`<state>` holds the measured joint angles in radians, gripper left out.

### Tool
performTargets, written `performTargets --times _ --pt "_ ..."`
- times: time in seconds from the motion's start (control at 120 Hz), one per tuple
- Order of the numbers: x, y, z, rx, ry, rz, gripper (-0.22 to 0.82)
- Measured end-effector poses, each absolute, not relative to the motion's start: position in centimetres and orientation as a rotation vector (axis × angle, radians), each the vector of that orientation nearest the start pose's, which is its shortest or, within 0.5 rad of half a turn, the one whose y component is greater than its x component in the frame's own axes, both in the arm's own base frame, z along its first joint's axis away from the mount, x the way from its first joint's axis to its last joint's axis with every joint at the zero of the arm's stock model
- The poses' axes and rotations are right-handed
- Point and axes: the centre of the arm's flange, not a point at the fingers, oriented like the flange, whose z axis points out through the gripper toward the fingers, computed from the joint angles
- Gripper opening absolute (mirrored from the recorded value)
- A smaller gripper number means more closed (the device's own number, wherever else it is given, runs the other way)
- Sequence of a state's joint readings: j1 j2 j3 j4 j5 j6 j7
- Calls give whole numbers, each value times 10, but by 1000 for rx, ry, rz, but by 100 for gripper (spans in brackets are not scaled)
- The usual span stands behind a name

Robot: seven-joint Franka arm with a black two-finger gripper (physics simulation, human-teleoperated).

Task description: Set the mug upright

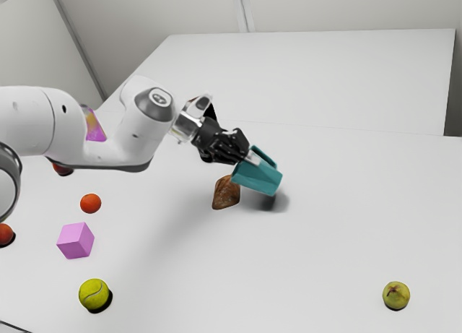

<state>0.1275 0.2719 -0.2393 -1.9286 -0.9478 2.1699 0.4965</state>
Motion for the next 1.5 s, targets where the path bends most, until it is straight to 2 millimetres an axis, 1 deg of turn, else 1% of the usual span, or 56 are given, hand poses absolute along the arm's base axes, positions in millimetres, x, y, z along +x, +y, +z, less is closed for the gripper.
performTargets --times 0.042,0.092,0.142,0.183,0.267,0.358,0.417,0.617,0.708,0.808,0.867,1.017,1.067,1.325,1.433,1.467,1.5 --pt "609 -92 372 2341 -51 160 -16" --pt "606 -90 389 2395 -111 179 -16" --pt "604 -86 401 2456 -169 186 -17" --pt "602 -78 410 2510 -208 191 -17" --pt "598 -53 422 2609 -251 186 -17" --pt "595 -34 429 2714 -305 168 -17" --pt "594 -27 433 2777 -343 155 -17" --pt "592 -17 435 2959 -439 103 -17" --pt "592 -13 436 3024 -455 99 -17" --pt "594 -12 429 3060 -444 97 -17" --pt "594 -13 421 3074 -440 87 -17" --pt "584 -13 386 3097 -412 56 -18" --pt "584 -13 378 3100 -400 57 -18" --pt "583 -14 359 3113 -351 70 -17" --pt "583 -15 351 3110 -332 58 -12" --pt "583 -15 349 3108 -326 55 -9" --pt "583 -14 348 3106 -322 54 -4"
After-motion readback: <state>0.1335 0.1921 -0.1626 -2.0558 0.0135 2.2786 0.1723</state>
